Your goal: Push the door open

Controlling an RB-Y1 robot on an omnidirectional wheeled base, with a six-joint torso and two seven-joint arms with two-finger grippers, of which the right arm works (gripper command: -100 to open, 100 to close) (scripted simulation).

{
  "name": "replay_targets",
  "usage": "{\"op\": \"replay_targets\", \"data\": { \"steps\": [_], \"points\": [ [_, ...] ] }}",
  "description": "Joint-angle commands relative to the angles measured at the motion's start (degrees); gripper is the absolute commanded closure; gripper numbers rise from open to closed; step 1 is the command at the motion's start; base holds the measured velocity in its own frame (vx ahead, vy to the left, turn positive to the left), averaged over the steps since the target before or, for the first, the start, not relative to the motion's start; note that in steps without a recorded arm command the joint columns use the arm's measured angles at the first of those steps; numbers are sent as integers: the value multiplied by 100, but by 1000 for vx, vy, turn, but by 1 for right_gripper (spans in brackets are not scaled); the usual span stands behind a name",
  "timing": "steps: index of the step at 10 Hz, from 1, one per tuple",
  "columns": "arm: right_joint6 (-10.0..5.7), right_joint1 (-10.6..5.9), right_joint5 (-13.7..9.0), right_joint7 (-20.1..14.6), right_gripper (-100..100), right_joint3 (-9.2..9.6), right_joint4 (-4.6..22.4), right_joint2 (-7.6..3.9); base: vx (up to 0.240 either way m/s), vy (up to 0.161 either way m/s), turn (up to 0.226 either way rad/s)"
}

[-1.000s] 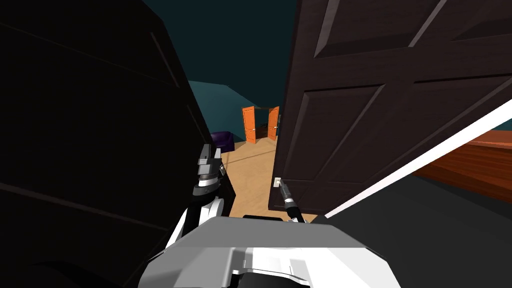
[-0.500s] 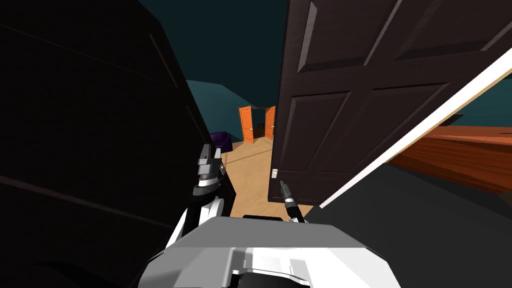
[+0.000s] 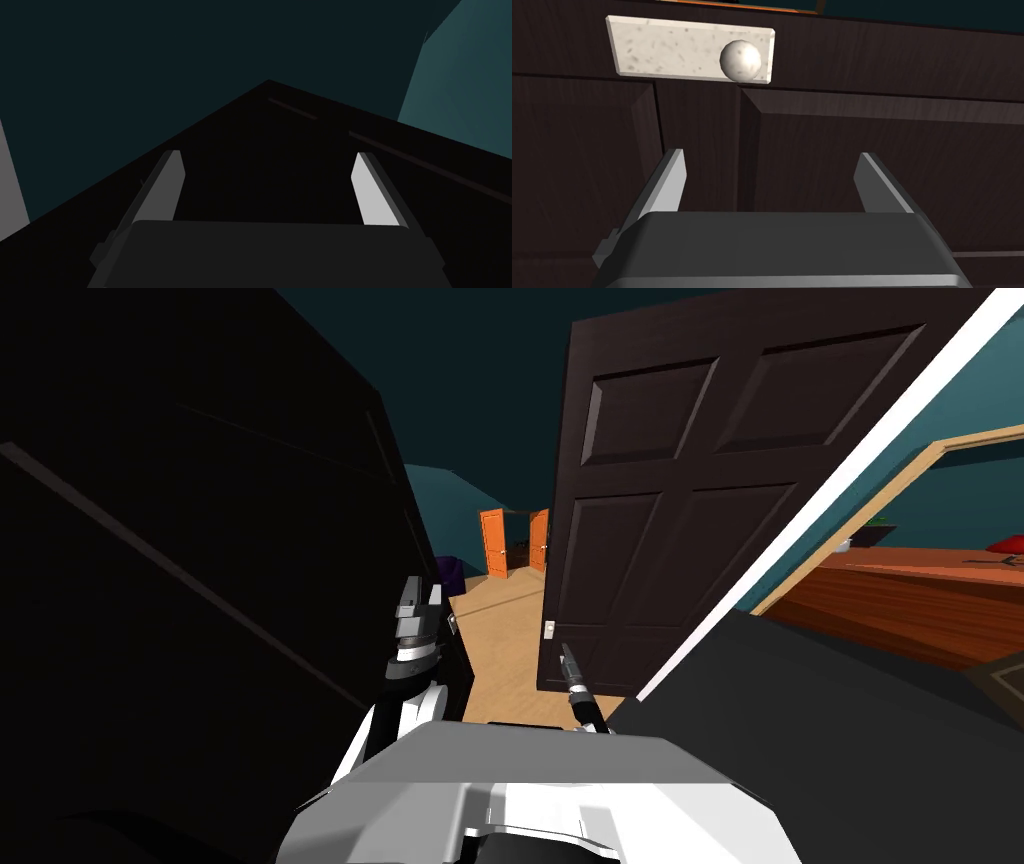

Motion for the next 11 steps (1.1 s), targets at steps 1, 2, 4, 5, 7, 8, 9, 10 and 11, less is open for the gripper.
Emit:
{"op": "replay_targets", "data": {
  "steps": [1,2,4,5,7,8,9,10,11],
  "points": [
    [-34,-31,-4,0,-100,-20,47,-20,194,-11,20],
    [-52,-44,-7,2,-100,-34,67,-26,198,28,27],
    [-88,-69,-12,6,-100,-62,111,-18,206,21,23],
    [-105,-81,-14,9,-100,-76,131,-6,209,18,21],
    [-143,-107,-20,13,-100,-105,176,47,186,41,28],
    [-133,-101,-18,11,-100,-97,167,31,67,24,-8],
    [-133,-101,-18,11,100,-97,167,31,-13,-3,1],
    [-133,-101,-18,11,100,-97,167,31,-26,-9,14],
    [-133,-101,-18,11,100,-97,167,31,-18,-7,8]
  ]
}}
